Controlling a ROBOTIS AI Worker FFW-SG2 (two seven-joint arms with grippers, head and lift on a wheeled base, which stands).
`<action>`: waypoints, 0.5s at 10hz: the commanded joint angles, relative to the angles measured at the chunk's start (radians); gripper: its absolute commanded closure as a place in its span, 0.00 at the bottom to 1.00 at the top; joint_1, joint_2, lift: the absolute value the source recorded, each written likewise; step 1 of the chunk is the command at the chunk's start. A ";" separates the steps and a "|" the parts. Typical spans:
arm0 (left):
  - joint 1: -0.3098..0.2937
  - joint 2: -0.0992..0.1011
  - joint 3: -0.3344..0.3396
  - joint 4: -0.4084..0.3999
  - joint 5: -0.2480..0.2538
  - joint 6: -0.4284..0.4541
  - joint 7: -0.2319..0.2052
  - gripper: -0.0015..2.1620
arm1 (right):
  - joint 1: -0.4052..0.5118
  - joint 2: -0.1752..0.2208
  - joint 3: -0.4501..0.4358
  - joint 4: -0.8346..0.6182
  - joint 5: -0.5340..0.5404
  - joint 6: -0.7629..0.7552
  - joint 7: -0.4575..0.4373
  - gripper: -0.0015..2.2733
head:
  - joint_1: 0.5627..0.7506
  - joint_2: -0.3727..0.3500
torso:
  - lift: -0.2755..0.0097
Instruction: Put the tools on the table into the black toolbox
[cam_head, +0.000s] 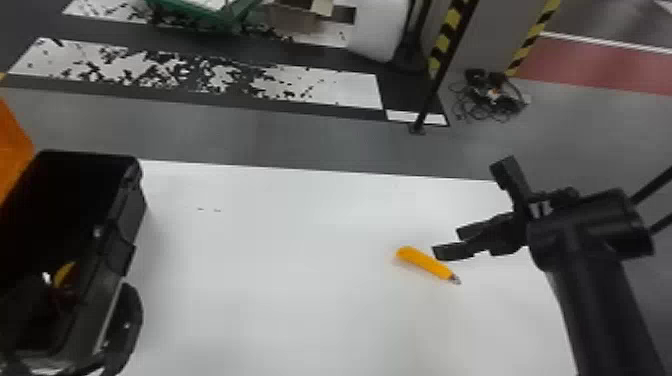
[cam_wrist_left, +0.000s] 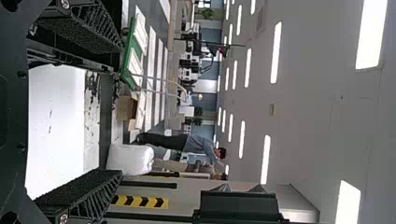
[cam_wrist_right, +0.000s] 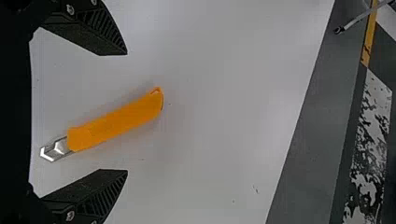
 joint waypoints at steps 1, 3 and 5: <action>0.001 -0.002 -0.002 0.003 0.000 -0.003 0.000 0.03 | -0.021 -0.002 0.007 0.059 0.051 -0.070 0.003 0.05 | 0.70 0.27 | 0.83; 0.001 -0.005 -0.008 0.006 0.000 -0.003 0.000 0.03 | -0.027 -0.021 0.021 0.107 0.083 -0.125 0.003 0.05 | 0.70 0.25 | 0.83; -0.001 -0.005 -0.011 0.008 0.000 -0.003 0.000 0.03 | -0.030 -0.025 0.044 0.145 0.124 -0.171 0.003 0.04 | 0.70 0.23 | 0.83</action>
